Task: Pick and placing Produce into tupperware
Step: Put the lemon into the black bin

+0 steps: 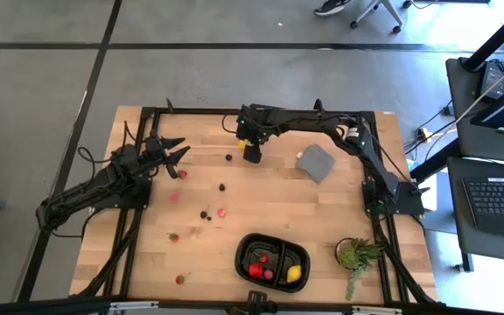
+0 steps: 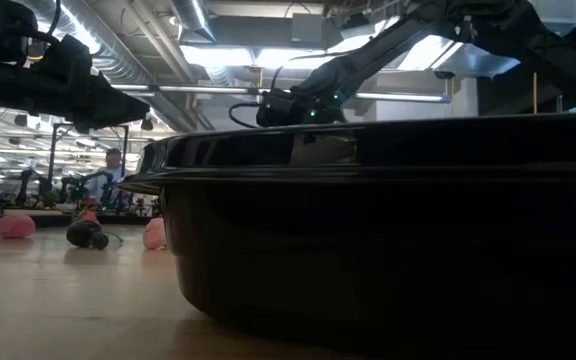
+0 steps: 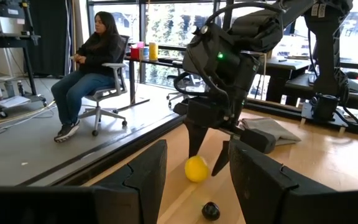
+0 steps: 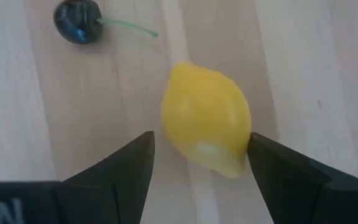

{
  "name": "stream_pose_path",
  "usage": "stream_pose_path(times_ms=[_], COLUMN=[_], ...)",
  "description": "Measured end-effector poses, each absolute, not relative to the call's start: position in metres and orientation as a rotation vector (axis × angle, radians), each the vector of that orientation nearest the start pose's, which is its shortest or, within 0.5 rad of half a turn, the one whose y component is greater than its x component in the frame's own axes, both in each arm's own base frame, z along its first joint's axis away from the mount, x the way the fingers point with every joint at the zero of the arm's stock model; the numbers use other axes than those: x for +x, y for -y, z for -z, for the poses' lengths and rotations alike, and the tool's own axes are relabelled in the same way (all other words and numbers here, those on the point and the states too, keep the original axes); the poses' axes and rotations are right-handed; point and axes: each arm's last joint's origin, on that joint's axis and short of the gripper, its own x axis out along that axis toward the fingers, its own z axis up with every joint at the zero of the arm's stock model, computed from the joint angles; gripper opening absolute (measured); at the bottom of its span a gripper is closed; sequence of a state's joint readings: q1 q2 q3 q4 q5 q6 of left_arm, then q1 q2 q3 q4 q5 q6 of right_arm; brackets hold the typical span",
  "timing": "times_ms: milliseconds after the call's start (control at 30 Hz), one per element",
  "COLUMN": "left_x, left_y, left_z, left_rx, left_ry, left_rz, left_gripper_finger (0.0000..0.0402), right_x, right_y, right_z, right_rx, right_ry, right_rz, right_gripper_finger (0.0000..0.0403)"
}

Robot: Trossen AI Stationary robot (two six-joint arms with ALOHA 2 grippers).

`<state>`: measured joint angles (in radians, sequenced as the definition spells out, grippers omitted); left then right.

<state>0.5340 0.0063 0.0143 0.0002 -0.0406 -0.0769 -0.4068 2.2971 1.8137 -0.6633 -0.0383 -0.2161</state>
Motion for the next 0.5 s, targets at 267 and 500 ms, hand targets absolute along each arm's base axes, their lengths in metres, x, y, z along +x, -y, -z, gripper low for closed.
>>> stream_pose_path(times_ms=[267,500], left_x=[0.0831,0.0830], left_y=[-0.0505,-0.0505], left_z=[-0.1679,-0.1680], left_rx=[-0.073,-0.072], left_ry=[0.030,0.030], left_rz=[-0.574,-0.574], left_gripper_finger=[0.0165,0.0165], right_x=[0.4408,0.4409], right_y=[0.1896,0.1896], right_z=[-0.1520,-0.1521], right_rx=[0.013,-0.042], right_ry=[-1.156,-1.160], right_rz=[0.173,0.137], right_gripper_finger=[0.0255,0.0255])
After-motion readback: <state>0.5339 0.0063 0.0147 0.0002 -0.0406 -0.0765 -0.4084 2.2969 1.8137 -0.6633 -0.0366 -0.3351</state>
